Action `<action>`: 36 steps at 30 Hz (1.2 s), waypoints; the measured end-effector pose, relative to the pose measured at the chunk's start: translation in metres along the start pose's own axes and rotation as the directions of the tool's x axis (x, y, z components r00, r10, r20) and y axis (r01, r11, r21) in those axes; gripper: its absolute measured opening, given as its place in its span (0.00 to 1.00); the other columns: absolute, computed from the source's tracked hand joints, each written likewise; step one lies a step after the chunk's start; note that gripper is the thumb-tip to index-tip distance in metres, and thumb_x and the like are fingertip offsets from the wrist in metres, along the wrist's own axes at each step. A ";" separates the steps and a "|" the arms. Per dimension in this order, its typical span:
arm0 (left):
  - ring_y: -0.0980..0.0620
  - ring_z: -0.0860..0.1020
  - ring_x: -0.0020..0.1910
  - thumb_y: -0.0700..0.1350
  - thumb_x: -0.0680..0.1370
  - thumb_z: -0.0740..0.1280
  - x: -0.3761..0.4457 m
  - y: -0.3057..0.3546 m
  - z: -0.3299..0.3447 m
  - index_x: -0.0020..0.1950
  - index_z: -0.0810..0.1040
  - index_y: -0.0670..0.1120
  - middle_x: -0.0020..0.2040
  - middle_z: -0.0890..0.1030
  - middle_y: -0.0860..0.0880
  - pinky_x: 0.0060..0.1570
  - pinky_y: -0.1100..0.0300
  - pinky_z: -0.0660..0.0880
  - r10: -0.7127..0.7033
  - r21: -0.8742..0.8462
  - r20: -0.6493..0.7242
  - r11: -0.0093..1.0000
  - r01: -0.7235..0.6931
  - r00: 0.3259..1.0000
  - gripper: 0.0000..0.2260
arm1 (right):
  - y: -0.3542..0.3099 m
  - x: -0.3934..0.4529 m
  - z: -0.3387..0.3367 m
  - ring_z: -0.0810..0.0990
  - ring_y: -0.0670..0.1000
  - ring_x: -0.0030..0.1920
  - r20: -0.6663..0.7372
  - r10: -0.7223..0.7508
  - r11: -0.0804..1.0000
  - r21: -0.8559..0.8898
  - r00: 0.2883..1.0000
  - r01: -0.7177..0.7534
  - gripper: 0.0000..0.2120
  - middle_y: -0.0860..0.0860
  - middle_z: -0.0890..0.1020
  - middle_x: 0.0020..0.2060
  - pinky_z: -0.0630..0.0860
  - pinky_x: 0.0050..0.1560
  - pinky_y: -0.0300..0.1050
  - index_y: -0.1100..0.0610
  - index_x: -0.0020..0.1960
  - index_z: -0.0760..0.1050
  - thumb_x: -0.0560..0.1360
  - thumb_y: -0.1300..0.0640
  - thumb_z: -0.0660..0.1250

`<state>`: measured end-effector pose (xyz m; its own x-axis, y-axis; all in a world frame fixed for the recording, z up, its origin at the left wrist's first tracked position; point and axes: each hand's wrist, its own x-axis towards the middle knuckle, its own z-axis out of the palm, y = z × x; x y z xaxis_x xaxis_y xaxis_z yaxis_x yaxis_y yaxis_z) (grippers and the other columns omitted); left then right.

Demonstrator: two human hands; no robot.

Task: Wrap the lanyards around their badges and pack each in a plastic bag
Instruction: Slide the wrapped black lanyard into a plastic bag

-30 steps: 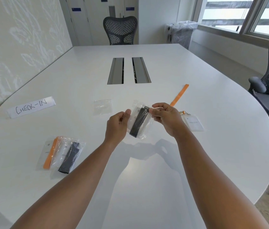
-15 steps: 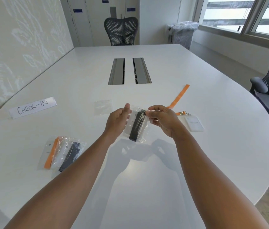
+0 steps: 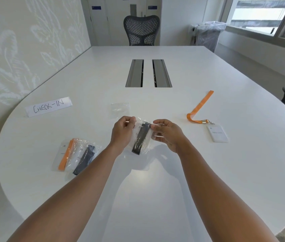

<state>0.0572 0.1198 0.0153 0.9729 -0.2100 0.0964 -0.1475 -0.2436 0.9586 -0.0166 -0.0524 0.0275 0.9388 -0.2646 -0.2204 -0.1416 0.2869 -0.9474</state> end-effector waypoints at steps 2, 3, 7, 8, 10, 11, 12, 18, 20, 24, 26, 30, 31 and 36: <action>0.57 0.75 0.36 0.54 0.82 0.64 -0.001 -0.003 -0.005 0.47 0.78 0.52 0.38 0.80 0.56 0.42 0.59 0.72 0.013 0.022 -0.025 1.000 -0.012 1.000 0.08 | 0.002 0.001 0.005 0.80 0.49 0.33 0.000 -0.015 1.000 -0.015 1.000 0.015 0.08 0.49 0.82 0.33 0.80 0.40 0.44 0.58 0.52 0.78 0.74 0.66 0.72; 0.56 0.76 0.37 0.54 0.82 0.64 -0.001 -0.004 -0.008 0.46 0.77 0.53 0.39 0.80 0.55 0.42 0.60 0.71 0.022 0.039 -0.039 0.999 -0.021 0.999 0.08 | 0.002 0.002 0.007 0.80 0.49 0.33 0.005 -0.017 1.000 -0.019 1.000 0.017 0.09 0.49 0.82 0.32 0.80 0.40 0.44 0.58 0.52 0.78 0.75 0.66 0.72; 0.54 0.76 0.38 0.54 0.82 0.63 -0.002 -0.005 -0.015 0.45 0.76 0.52 0.40 0.80 0.54 0.39 0.61 0.70 0.012 0.059 -0.053 0.998 -0.009 0.999 0.09 | 0.006 0.004 0.015 0.78 0.50 0.32 -0.001 -0.002 1.000 0.017 1.000 0.002 0.10 0.51 0.81 0.32 0.80 0.40 0.44 0.58 0.53 0.77 0.74 0.65 0.73; 0.53 0.75 0.37 0.54 0.82 0.63 -0.001 -0.005 -0.017 0.44 0.77 0.52 0.39 0.80 0.54 0.38 0.60 0.70 -0.007 0.052 -0.044 0.999 0.009 0.999 0.10 | 0.007 0.005 0.018 0.78 0.50 0.32 -0.009 0.007 0.999 0.031 1.000 -0.007 0.11 0.52 0.81 0.34 0.80 0.40 0.44 0.58 0.54 0.77 0.74 0.65 0.73; 0.53 0.75 0.36 0.57 0.82 0.62 -0.001 -0.005 -0.024 0.44 0.78 0.50 0.40 0.81 0.55 0.38 0.58 0.71 -0.057 0.051 -0.017 0.997 0.058 0.998 0.14 | 0.008 0.006 0.022 0.78 0.51 0.33 -0.022 0.029 0.998 0.050 0.999 -0.028 0.12 0.53 0.82 0.36 0.81 0.40 0.44 0.59 0.54 0.78 0.73 0.66 0.74; 0.54 0.76 0.36 0.59 0.81 0.62 -0.001 -0.005 -0.028 0.45 0.79 0.48 0.41 0.82 0.54 0.39 0.57 0.72 -0.080 0.063 -0.003 0.995 0.080 0.997 0.16 | 0.009 0.006 0.025 0.79 0.51 0.34 -0.024 0.037 0.998 0.051 0.999 -0.035 0.12 0.54 0.82 0.36 0.81 0.41 0.44 0.60 0.54 0.78 0.72 0.66 0.75; 0.53 0.76 0.37 0.61 0.81 0.62 -0.001 -0.005 -0.032 0.46 0.80 0.47 0.40 0.82 0.54 0.40 0.57 0.72 -0.100 0.079 0.007 0.992 0.099 0.995 0.18 | 0.010 0.006 0.027 0.79 0.51 0.34 -0.021 0.044 0.998 0.049 0.999 -0.043 0.11 0.54 0.82 0.37 0.81 0.41 0.44 0.60 0.53 0.78 0.72 0.66 0.75; 0.53 0.74 0.32 0.57 0.79 0.65 -0.005 -0.009 -0.068 0.38 0.79 0.49 0.27 0.77 0.58 0.38 0.59 0.70 -0.102 0.200 -0.049 0.974 0.110 0.994 0.15 | 0.019 0.007 0.053 0.80 0.53 0.37 0.060 0.100 0.995 0.023 0.993 -0.101 0.06 0.56 0.81 0.38 0.82 0.39 0.42 0.63 0.49 0.78 0.74 0.69 0.72; 0.53 0.76 0.33 0.57 0.79 0.66 -0.007 -0.011 -0.080 0.41 0.81 0.51 0.33 0.81 0.58 0.38 0.59 0.71 -0.104 0.238 -0.081 0.964 0.120 0.991 0.13 | 0.024 0.008 0.063 0.81 0.54 0.38 0.073 0.112 0.994 -0.014 0.991 -0.111 0.05 0.56 0.80 0.38 0.82 0.40 0.41 0.63 0.48 0.79 0.75 0.70 0.70; 0.53 0.79 0.37 0.58 0.78 0.65 -0.017 -0.016 -0.102 0.46 0.81 0.53 0.39 0.83 0.55 0.37 0.59 0.71 -0.107 0.333 -0.152 0.930 0.153 0.982 0.11 | 0.034 0.009 0.085 0.83 0.52 0.37 0.085 0.101 0.986 -0.139 0.991 -0.089 0.05 0.55 0.80 0.38 0.83 0.43 0.42 0.62 0.46 0.79 0.76 0.70 0.69; 0.53 0.80 0.39 0.58 0.78 0.65 -0.023 -0.020 -0.112 0.46 0.79 0.54 0.39 0.82 0.56 0.37 0.59 0.70 -0.099 0.378 -0.186 0.911 0.165 0.977 0.10 | 0.039 0.009 0.097 0.84 0.52 0.36 0.090 0.080 0.980 -0.191 0.993 -0.061 0.05 0.54 0.80 0.37 0.83 0.43 0.41 0.62 0.45 0.79 0.75 0.70 0.69; 0.51 0.80 0.41 0.57 0.78 0.64 -0.030 -0.028 -0.126 0.46 0.77 0.54 0.39 0.81 0.56 0.39 0.57 0.71 -0.083 0.489 -0.255 0.848 0.203 0.963 0.08 | 0.052 0.009 0.117 0.85 0.51 0.37 0.049 0.028 0.948 -0.318 0.998 -0.011 0.05 0.53 0.82 0.38 0.83 0.47 0.42 0.60 0.43 0.79 0.74 0.68 0.71; 0.50 0.80 0.42 0.56 0.79 0.63 -0.031 -0.030 -0.128 0.46 0.77 0.54 0.39 0.81 0.56 0.41 0.57 0.72 -0.074 0.519 -0.265 0.830 0.207 0.961 0.08 | 0.055 0.009 0.121 0.85 0.51 0.37 0.035 0.012 0.934 -0.356 0.999 0.001 0.05 0.53 0.82 0.38 0.83 0.46 0.41 0.59 0.42 0.79 0.74 0.68 0.71; 0.48 0.80 0.43 0.54 0.79 0.63 -0.035 -0.039 -0.132 0.46 0.78 0.53 0.40 0.82 0.56 0.42 0.57 0.73 -0.015 0.616 -0.272 0.765 0.186 0.962 0.07 | 0.064 0.008 0.132 0.84 0.51 0.38 0.010 -0.099 0.805 -0.587 0.995 0.086 0.08 0.52 0.84 0.36 0.82 0.47 0.44 0.54 0.38 0.79 0.72 0.66 0.69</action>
<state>0.0522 0.2621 0.0096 0.9867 0.0587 0.1513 -0.0418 -0.8089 0.5864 0.0229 0.0857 -0.0047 0.9512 -0.2826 -0.1235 -0.2178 -0.3321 -0.9177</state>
